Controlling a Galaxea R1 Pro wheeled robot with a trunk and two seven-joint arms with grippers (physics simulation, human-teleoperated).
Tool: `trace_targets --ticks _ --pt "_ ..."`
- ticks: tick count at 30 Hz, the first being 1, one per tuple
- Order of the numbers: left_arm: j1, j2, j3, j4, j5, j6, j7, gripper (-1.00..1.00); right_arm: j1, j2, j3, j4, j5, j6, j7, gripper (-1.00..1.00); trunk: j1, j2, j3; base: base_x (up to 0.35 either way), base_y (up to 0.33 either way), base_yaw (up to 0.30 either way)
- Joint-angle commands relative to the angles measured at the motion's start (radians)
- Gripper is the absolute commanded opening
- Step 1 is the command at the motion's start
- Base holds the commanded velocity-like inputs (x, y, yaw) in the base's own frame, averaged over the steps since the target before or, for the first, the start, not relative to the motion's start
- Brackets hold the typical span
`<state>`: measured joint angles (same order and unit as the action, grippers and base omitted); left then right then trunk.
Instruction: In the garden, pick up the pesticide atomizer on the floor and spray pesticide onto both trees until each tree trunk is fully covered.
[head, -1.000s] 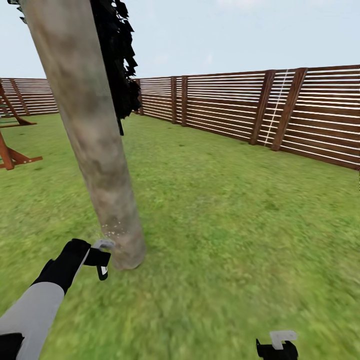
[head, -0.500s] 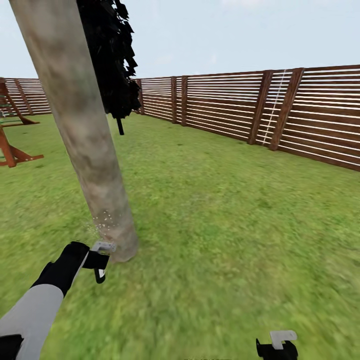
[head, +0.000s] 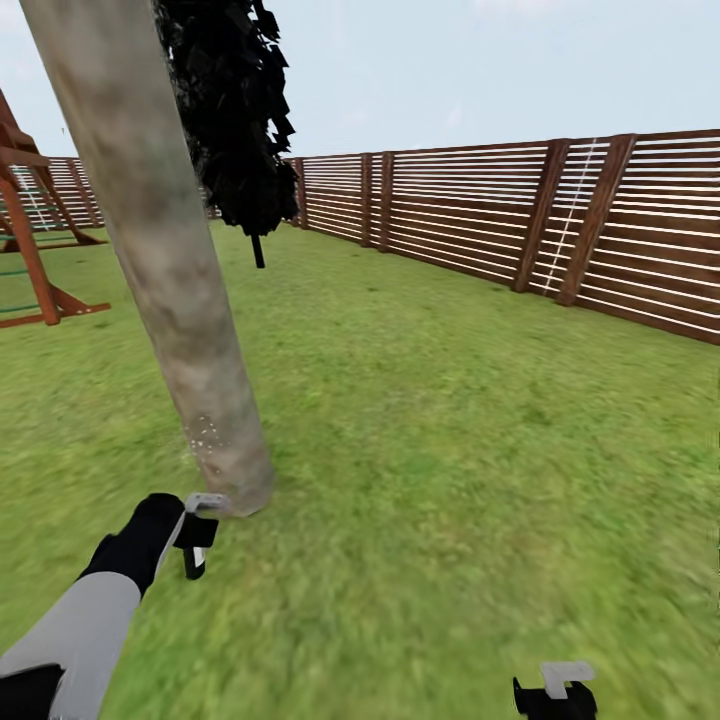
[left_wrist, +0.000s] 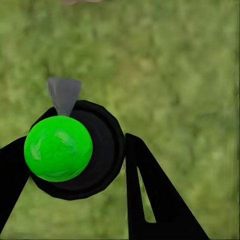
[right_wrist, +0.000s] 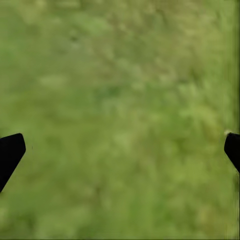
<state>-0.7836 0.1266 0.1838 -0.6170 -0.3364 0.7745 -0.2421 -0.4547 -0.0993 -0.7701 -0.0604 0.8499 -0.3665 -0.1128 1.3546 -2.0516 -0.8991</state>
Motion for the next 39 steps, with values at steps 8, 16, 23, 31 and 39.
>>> trace_targets --ticks 8,16,23,31,39 --pt "0.0 -0.007 0.019 0.039 -0.004 -0.002 0.076 -1.0 -0.001 0.001 -0.007 0.001 0.008 -0.003 -0.006 1.0 0.0 0.0 -0.001 0.09 -0.27 0.0" --pt "0.0 -0.011 0.031 0.05 -0.009 -0.004 0.076 -1.0 -0.001 0.003 -0.006 0.001 0.008 -0.003 -0.007 1.0 0.0 0.0 -0.001 0.091 -0.27 0.067" --pt "0.0 -0.013 0.115 0.048 -0.01 -0.049 0.079 -1.0 -0.001 0.003 -0.006 0.002 0.008 -0.003 -0.008 1.0 0.0 0.0 -0.001 0.175 -0.138 0.268" --pt "0.0 -0.05 0.113 0.048 -0.006 -0.06 0.079 -1.0 -0.001 0.003 -0.007 0.001 0.008 -0.003 -0.007 1.0 0.0 0.0 -0.001 0.013 -0.004 0.277" --pt "0.0 -0.065 0.113 0.049 -0.011 -0.06 0.081 -1.0 -0.001 0.003 -0.007 0.0 0.008 -0.003 -0.009 1.0 0.0 0.0 -0.001 0.272 0.0 0.257"
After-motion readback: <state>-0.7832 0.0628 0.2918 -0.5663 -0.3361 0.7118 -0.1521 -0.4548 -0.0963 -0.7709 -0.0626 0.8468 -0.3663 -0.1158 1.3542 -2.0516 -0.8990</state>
